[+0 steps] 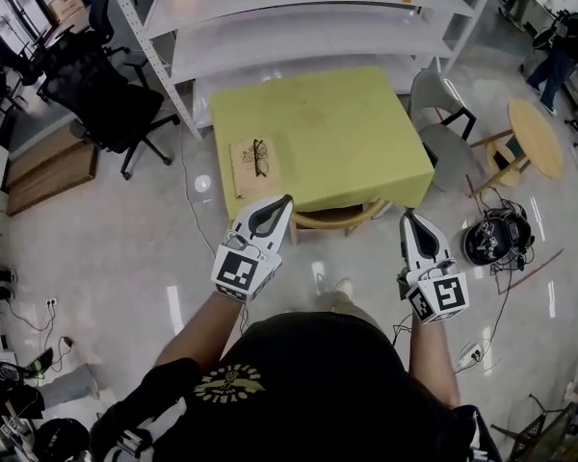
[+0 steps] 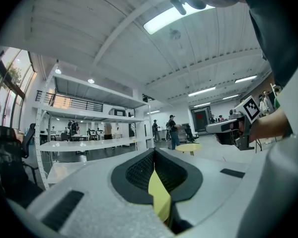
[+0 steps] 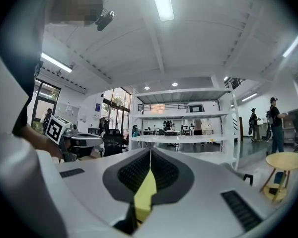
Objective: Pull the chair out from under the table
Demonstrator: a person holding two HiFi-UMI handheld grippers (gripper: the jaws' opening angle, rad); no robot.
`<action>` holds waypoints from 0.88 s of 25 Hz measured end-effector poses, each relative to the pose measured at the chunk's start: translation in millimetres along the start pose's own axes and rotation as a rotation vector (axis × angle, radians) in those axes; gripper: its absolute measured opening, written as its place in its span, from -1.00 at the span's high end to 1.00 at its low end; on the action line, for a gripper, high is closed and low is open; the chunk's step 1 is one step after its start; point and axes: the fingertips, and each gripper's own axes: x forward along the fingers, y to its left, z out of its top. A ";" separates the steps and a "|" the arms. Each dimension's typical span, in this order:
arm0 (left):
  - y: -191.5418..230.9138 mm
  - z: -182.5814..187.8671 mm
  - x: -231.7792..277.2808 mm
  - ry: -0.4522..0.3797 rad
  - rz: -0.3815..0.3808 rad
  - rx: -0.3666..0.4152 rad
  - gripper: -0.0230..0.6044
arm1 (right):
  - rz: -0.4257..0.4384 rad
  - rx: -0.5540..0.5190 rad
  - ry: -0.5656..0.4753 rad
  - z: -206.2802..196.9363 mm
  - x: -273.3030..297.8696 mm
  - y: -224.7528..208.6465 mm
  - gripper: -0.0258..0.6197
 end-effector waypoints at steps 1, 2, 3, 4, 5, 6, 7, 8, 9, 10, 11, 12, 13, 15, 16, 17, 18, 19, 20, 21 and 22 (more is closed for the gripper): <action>1.6 -1.1 3.9 0.003 0.005 -0.001 0.89 | 0.005 0.000 -0.001 0.1 3.9 -4.1 0.88; 3.5 -2.6 7.6 0.007 0.011 -0.003 0.90 | 0.013 -0.003 -0.001 0.2 7.8 -7.7 0.89; 5.5 -4.4 11.0 0.011 0.018 -0.004 0.90 | 0.019 -0.004 -0.001 -0.5 11.2 -11.1 0.88; 7.4 -6.7 14.2 0.016 0.024 -0.005 0.89 | 0.024 -0.003 0.001 -2.1 14.1 -14.7 0.89; 9.3 -9.1 17.4 0.021 0.030 -0.007 0.89 | 0.027 0.001 0.004 -4.5 16.8 -18.4 0.88; 11.0 -11.5 20.6 0.027 0.035 -0.010 0.89 | 0.031 0.005 0.008 -7.1 19.4 -21.7 0.88; 12.4 -13.7 23.9 0.032 0.041 -0.013 0.89 | 0.037 0.009 0.012 -9.7 22.3 -24.8 0.88; 13.3 -15.7 27.5 0.037 0.046 -0.017 0.89 | 0.043 0.014 0.017 -12.4 25.1 -28.1 0.88; 13.6 -17.5 31.4 0.042 0.050 -0.019 0.90 | 0.048 0.019 0.020 -15.2 27.7 -31.9 0.88; 13.2 -19.3 35.7 0.046 0.055 -0.019 0.89 | 0.053 0.024 0.022 -17.6 30.2 -36.1 0.88; 12.3 -21.0 40.2 0.050 0.059 -0.017 0.89 | 0.060 0.028 0.023 -19.4 32.8 -40.6 0.88; 11.3 -22.3 44.8 0.055 0.064 -0.015 0.89 | 0.068 0.031 0.022 -20.7 35.5 -45.4 0.88; 10.9 -23.3 49.6 0.059 0.070 -0.014 0.90 | 0.076 0.032 0.022 -21.4 38.7 -50.3 0.88; 12.2 -24.9 59.3 0.067 0.088 -0.015 0.89 | 0.096 0.033 0.021 -21.9 46.2 -60.5 0.88; 13.5 -25.5 63.8 0.071 0.099 -0.018 0.90 | 0.108 0.032 0.022 -22.0 50.1 -65.5 0.88; 14.6 -26.0 68.0 0.076 0.111 -0.022 0.89 | 0.121 0.031 0.022 -22.1 53.8 -70.4 0.88; 15.2 -26.4 71.9 0.080 0.124 -0.024 0.90 | 0.134 0.030 0.024 -22.4 57.2 -75.4 0.88; 15.3 -26.7 75.7 0.085 0.137 -0.026 0.90 | 0.147 0.032 0.026 -23.0 60.4 -80.9 0.88; 15.1 -26.9 79.4 0.091 0.152 -0.029 0.89 | 0.160 0.037 0.029 -23.9 63.4 -86.7 0.88; 14.8 -27.0 83.4 0.097 0.166 -0.031 0.89 | 0.173 0.042 0.033 -24.6 66.3 -92.7 0.88; 14.5 -26.9 87.4 0.103 0.180 -0.033 0.89 | 0.186 0.045 0.036 -25.0 69.2 -98.5 0.88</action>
